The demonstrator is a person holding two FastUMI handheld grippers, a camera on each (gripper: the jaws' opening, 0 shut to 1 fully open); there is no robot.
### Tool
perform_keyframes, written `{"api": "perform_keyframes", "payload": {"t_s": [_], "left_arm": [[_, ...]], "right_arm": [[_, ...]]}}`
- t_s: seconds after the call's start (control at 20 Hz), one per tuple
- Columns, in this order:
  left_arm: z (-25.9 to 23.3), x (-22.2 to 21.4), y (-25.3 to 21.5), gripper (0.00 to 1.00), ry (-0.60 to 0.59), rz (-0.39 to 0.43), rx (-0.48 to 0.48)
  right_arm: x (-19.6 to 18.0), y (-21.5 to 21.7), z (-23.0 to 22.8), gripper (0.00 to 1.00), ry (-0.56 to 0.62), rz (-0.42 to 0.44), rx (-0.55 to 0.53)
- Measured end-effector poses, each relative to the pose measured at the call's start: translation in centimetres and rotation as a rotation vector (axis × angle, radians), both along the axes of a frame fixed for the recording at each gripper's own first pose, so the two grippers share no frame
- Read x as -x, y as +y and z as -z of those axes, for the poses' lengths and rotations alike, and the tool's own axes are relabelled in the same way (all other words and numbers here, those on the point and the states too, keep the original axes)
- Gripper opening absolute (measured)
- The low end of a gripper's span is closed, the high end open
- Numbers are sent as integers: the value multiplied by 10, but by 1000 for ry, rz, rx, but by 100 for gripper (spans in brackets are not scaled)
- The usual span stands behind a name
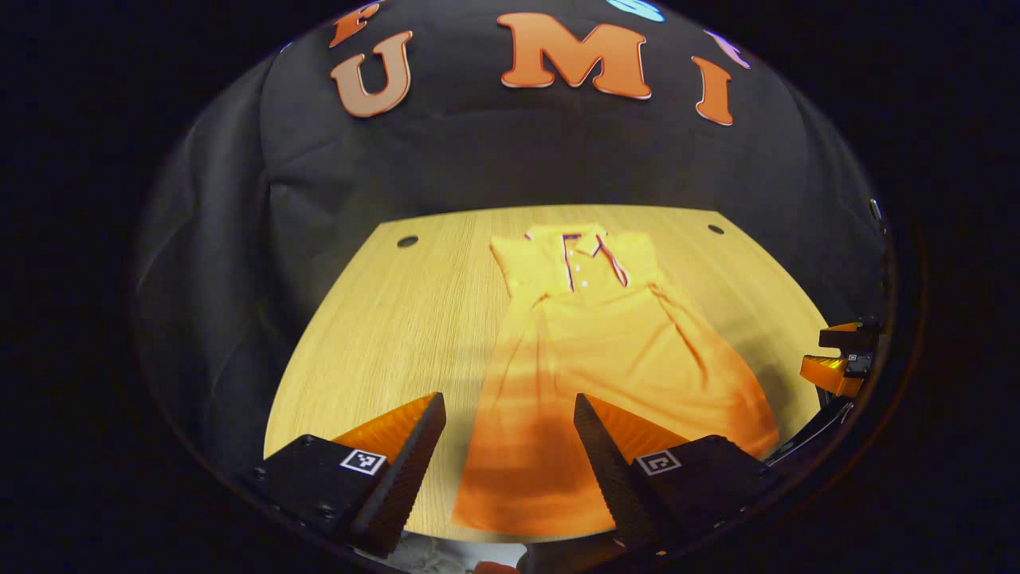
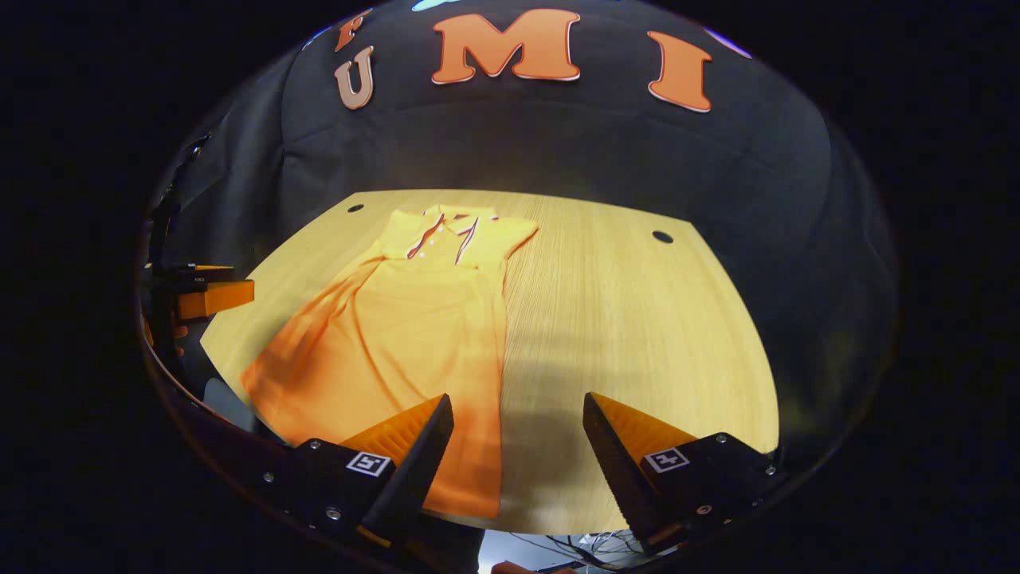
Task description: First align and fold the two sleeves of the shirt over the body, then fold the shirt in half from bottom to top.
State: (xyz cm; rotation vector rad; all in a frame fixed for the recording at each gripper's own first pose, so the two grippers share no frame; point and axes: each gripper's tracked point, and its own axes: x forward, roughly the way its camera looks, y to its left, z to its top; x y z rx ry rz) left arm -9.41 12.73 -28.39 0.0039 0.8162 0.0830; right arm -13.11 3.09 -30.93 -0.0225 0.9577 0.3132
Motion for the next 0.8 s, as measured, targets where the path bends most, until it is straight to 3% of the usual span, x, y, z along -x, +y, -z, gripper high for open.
{"api": "perform_keyframes", "payload": {"t_s": [0.2,0.8], "left_arm": [[45,35,3,98,156,-12,33],[86,84,5,99,455,-61,148]], "right_arm": [[28,4,27,100,88,-27,6],[74,2,66,99,268,-61,49]]}}
